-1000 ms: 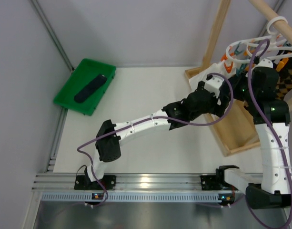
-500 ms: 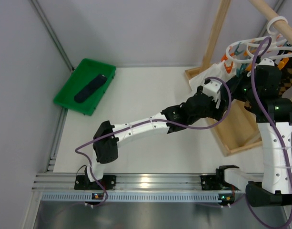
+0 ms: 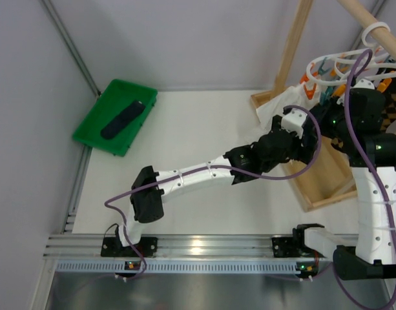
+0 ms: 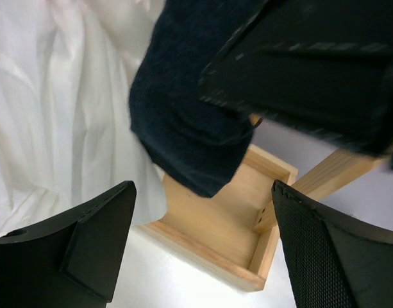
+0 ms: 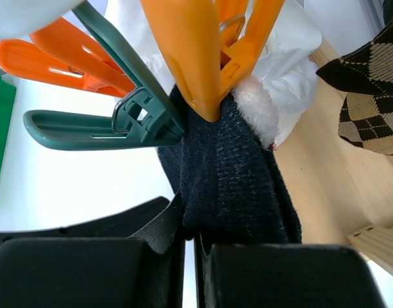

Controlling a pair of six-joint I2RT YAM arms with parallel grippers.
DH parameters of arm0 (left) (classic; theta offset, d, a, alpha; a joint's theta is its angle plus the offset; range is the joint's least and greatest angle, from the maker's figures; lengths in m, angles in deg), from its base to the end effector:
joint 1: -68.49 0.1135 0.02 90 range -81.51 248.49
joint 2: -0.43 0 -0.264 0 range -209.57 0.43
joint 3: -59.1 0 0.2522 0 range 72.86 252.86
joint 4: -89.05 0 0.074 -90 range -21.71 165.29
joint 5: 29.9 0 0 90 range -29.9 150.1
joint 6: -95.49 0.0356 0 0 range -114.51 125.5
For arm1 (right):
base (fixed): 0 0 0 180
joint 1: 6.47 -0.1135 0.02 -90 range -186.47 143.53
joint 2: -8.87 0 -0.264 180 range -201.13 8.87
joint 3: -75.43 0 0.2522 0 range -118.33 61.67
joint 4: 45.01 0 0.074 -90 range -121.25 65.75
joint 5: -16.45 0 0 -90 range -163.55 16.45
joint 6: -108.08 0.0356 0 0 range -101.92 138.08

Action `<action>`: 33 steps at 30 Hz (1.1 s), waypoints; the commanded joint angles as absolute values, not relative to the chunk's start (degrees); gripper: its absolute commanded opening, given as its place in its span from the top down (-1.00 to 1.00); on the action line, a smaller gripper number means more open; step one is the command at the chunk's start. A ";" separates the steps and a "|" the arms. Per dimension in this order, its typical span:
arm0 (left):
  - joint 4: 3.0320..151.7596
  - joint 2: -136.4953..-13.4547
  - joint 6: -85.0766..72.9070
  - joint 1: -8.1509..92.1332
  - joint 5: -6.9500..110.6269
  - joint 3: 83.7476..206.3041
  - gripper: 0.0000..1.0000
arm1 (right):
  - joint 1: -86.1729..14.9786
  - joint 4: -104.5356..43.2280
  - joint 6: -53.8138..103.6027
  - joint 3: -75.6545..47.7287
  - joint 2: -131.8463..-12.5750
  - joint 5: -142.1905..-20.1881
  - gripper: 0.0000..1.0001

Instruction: Remove the socks clipped to the hanger

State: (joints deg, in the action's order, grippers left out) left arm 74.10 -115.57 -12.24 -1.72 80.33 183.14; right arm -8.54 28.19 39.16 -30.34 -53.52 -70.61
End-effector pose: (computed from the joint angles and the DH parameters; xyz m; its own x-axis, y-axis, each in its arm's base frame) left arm 0.1782 -0.4588 0.3731 -0.2723 -0.0873 -0.9583 0.7179 0.6447 -0.2627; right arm 0.1760 0.0045 0.4662 -0.4607 0.3428 -0.8187 0.1866 0.9392 0.2882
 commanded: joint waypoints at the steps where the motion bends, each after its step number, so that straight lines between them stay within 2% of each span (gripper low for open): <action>1: 77.84 -118.04 -10.85 -4.37 85.93 189.30 -0.81 | -7.79 29.48 40.58 -33.07 -53.62 -70.74 1.00; 11: 80.65 -124.28 -8.92 -4.63 92.52 192.12 -0.72 | -7.79 27.46 43.92 -29.13 -51.95 -73.37 1.00; 15: 81.62 -126.13 -6.55 -4.63 97.01 194.06 -0.57 | -7.79 26.85 44.27 -28.59 -50.99 -75.04 1.00; 18: 82.06 -127.45 -4.44 -4.46 97.63 195.64 -0.10 | -7.79 26.93 44.01 -28.59 -50.63 -75.31 1.00; 19: 82.06 -127.62 -4.18 -4.46 97.80 195.73 0.31 | -7.79 26.85 43.83 -28.51 -50.46 -75.13 1.00; 22: 82.06 -127.01 -4.00 -4.37 97.28 194.68 0.69 | -7.79 27.02 43.57 -28.85 -50.54 -74.87 1.00; 26: 82.06 -125.70 -4.26 -4.02 97.19 191.96 1.00 | -7.79 27.11 42.95 -29.73 -50.54 -75.04 0.91; 28: 82.06 -124.29 -4.35 -3.93 97.02 189.59 1.00 | -7.79 27.29 42.17 -30.26 -50.37 -75.04 0.82; 33: 82.06 -121.83 -5.05 -3.58 95.70 186.06 1.00 | -7.79 27.81 41.90 -31.14 -49.93 -74.25 0.79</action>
State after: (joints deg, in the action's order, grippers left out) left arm 82.97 -124.65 -5.31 -4.65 95.76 188.21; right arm -7.84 27.71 42.64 -28.32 -52.27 -72.29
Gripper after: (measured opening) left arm 0.012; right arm 0.100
